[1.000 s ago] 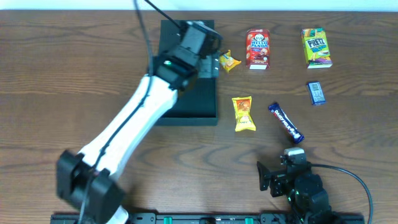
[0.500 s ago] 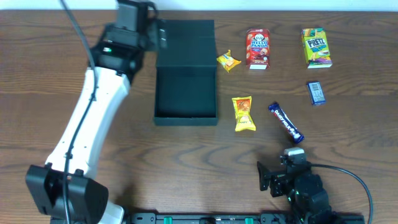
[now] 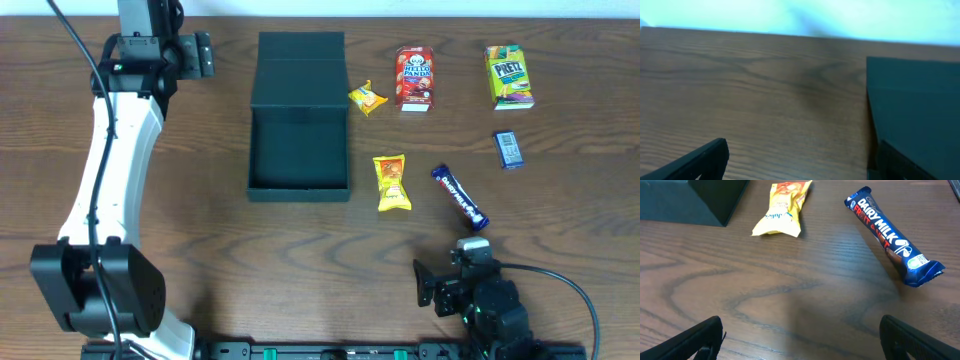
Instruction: Pack container
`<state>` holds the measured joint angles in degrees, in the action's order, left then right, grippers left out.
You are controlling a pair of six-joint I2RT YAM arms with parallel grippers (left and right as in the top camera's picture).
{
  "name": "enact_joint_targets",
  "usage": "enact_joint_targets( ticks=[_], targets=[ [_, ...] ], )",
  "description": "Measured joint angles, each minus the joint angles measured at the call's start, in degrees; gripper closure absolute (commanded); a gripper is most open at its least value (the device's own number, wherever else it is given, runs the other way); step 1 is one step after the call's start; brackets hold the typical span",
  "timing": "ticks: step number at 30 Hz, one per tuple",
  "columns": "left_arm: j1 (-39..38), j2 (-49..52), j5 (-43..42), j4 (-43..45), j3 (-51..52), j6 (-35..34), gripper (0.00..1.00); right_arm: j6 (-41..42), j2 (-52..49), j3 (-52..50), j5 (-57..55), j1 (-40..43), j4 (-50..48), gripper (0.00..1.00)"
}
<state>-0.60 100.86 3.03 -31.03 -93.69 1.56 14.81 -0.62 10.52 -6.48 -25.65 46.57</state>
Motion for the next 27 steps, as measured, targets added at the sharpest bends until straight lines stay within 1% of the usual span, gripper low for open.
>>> enact_joint_targets(
  ticks=[7, 10, 12, 14, 19, 23, 27],
  targets=[
    [0.00, 0.04, -2.27, 0.07, 0.00, 0.66, 0.05, 0.00, 0.00, 0.00, -0.02, 0.00, -0.20, 0.01],
    [0.00, 0.04, -3.17, 0.11, 0.00, 0.87, 0.05, 1.38, 0.00, -0.02, -0.02, 0.00, -3.15, 0.01],
    [0.00, 0.04, -4.17, 0.13, 0.00, 0.92, 0.05, 5.11, 0.00, -0.04, 0.00, 0.00, -6.99, 0.01],
    [0.00, 0.04, -4.63, 0.15, 0.00, 1.11, 0.05, 11.67, 0.00, -0.07, 0.00, 0.00, -9.20, 0.01],
    [0.00, 0.04, -5.90, 0.13, 0.00, 1.29, 0.05, 27.98, 0.00, -0.07, 0.02, 0.00, -9.46, 0.01],
    [0.00, 0.02, -7.48, 0.15, 0.00, 1.29, 0.05, 34.07, 0.00, -0.07, 0.02, 0.00, -9.81, 0.01],
    [0.00, 0.04, -8.28, -0.02, 0.00, 1.29, 0.05, 35.58, -0.02, -0.11, -0.02, 0.00, -14.03, 0.01]
  ],
)
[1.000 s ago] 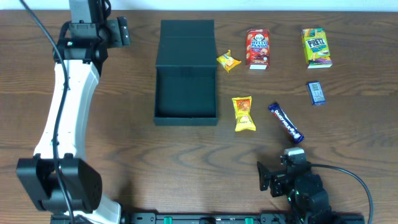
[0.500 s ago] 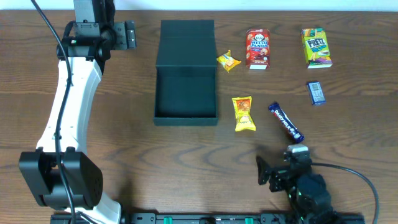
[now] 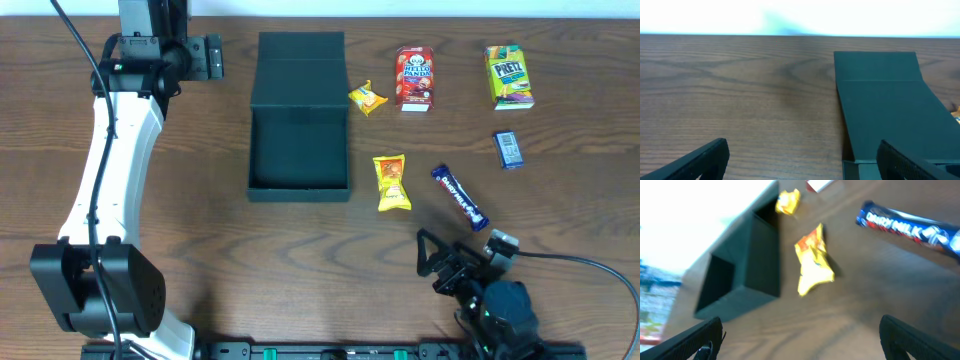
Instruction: Pack container
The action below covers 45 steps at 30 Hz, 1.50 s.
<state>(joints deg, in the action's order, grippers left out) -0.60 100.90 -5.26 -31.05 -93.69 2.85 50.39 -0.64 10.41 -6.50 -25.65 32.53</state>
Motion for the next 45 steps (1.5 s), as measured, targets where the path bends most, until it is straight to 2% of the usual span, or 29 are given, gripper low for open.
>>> enact_joint_targets(
  ticks=[4, 7, 11, 14, 19, 26, 32, 38, 45],
  targets=[
    [0.00, 0.00, -0.57, -0.22, 0.00, 0.00, 0.05, -4.90, 0.02, -0.09, 0.04, 0.13, -11.47, 0.01],
    [0.00, 0.00, -1.18, -0.46, 0.00, 0.00, 0.05, -7.98, 0.02, 0.00, 0.04, 1.57, -16.13, 0.01],
    [0.00, 0.00, -2.47, -0.57, 0.00, 0.02, 0.05, -12.87, -1.55, 3.41, 0.17, 6.93, -14.88, 0.01],
    [0.00, 0.00, -2.89, -1.55, 0.00, 0.00, 0.05, -16.24, -6.51, 9.25, 0.44, 11.02, -13.00, 0.01],
    [0.00, -0.02, -3.61, -5.60, 0.00, 0.26, 0.05, -22.34, -20.02, 20.46, 0.68, 16.81, -8.87, 0.01],
    [0.20, -2.69, -6.99, -12.26, 0.00, 4.74, 0.05, -32.79, -49.48, 40.85, 2.69, 24.61, -1.49, 0.01],
    [3.80, -7.63, -13.46, -16.63, 0.00, 7.87, 0.05, -37.40, -70.42, 56.65, 3.67, 29.07, 1.86, 0.01],
    [9.11, -10.43, -20.04, -24.68, 0.00, 11.06, 0.05, -40.57, -85.77, 69.46, 4.00, 34.01, 2.80, 0.01],
    [9.88, -15.15, -21.73, -32.94, 0.00, 16.28, 0.05, -42.88, -100.04, 78.47, 4.15, 37.94, 2.34, 0.01]
  ],
)
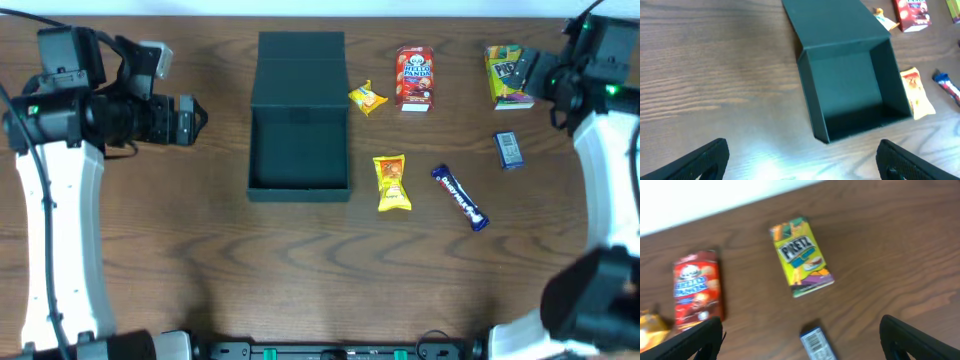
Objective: Pack container
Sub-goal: 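Reach the right gripper to the green Pretz box and grasp it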
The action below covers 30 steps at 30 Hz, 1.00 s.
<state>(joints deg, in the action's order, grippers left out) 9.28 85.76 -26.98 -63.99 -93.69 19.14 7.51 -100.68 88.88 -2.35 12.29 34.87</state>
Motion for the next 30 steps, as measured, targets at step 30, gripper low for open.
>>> enact_joint_targets(
  ticks=[30],
  targets=[
    [0.00, -12.09, 2.99, -10.45, 0.00, 1.57, 0.05, -11.26, -29.18, 8.48, 5.38, 3.93, -16.35, 0.01]
  ],
)
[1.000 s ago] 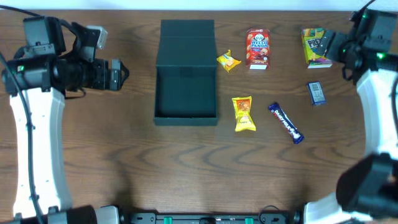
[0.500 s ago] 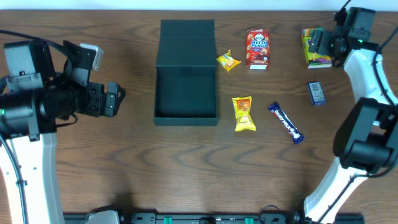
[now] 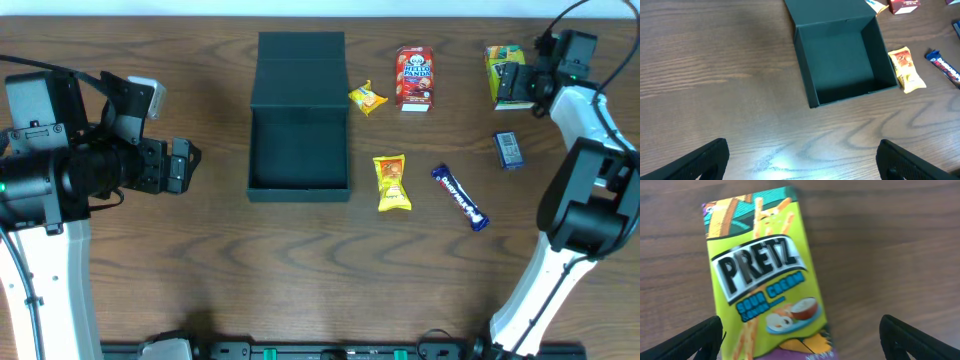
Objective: Pack container
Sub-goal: 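Reach the right gripper to the green Pretz box and grasp it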
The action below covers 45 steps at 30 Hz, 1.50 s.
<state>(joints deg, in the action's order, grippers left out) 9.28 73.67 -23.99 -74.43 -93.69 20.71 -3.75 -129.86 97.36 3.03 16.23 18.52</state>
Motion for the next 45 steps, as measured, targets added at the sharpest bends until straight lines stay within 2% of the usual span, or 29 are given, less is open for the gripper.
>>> enact_joint_targets(
  ticks=[10, 24, 27, 32, 36, 45],
  targets=[
    [0.00, 0.00, 0.00, -0.09, 0.00, -1.18, 0.05, -2.38, -1.60, 0.07, 6.58, 0.00, -1.90, 0.01],
    [0.00, 0.00, 0.00, 0.33, 0.00, -1.20, 0.05, -2.91, -3.28, 0.09, 4.04, 0.00, 0.33, 0.01],
    [0.00, 0.00, 0.00, 1.01, 0.00, -1.20, 0.05, -2.99, -3.28, 0.09, 3.54, 0.00, 0.74, 0.05],
    [0.00, 0.00, 0.00, 0.98, 0.00, -1.20, 0.05, -3.15, -3.28, 0.09, 3.15, 0.00, 1.84, 0.22],
    [0.00, 0.00, 0.00, 0.98, 0.00, -1.20, 0.05, -3.19, -3.28, 0.11, 3.15, 0.00, 1.86, 0.29],
    [0.00, 0.00, 0.00, 0.98, 0.00, -1.20, 0.05, -1.92, -3.28, 0.42, 3.21, 0.00, 2.86, 0.32]
  ],
)
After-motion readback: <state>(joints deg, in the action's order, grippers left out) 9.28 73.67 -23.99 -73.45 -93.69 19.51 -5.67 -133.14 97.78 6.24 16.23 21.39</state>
